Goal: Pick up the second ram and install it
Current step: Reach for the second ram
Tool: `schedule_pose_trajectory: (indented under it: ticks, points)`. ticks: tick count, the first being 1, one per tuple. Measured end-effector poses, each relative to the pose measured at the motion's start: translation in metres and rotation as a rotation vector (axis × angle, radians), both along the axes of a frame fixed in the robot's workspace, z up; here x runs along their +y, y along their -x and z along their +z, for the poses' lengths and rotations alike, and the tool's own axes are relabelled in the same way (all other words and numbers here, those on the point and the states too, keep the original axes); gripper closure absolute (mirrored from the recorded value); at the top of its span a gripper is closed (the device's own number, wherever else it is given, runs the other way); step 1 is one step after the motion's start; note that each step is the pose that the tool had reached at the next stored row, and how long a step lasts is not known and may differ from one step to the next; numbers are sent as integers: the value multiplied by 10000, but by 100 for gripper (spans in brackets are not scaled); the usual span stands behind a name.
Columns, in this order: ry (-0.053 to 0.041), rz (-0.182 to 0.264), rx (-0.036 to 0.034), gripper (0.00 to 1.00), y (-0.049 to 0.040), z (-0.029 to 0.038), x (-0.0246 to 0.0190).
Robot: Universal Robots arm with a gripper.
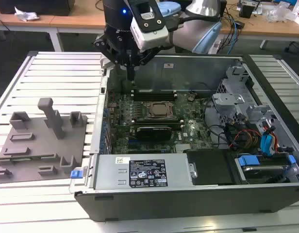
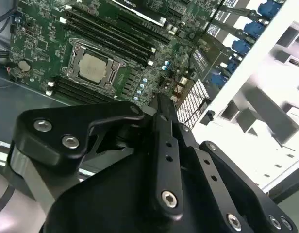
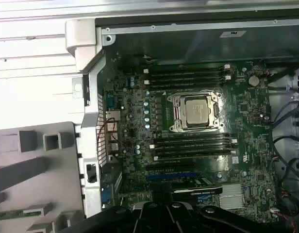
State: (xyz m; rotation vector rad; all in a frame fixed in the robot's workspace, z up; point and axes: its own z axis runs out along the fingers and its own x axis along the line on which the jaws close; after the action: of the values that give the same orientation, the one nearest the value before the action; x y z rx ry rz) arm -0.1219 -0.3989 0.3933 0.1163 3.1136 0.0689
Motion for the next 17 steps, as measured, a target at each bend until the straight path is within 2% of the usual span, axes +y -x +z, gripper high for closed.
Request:
schedule_pose_trajectory:
  ticks: [1, 2, 5, 10, 12, 15, 17]
  points:
    - [1, -3, -1, 89, 93, 0, 0]
    - [0, -3, -6, 89, 253, 0, 0]
    - [0, -2, -5, 89, 449, -1, 0]
    - [0, -2, -5, 89, 581, -4, 0]
    - [0, -2, -5, 89, 741, -9, 0]
    - [0, -1, -5, 89, 866, -14, 0]
    - [0, -2, -5, 89, 909, -15, 0]
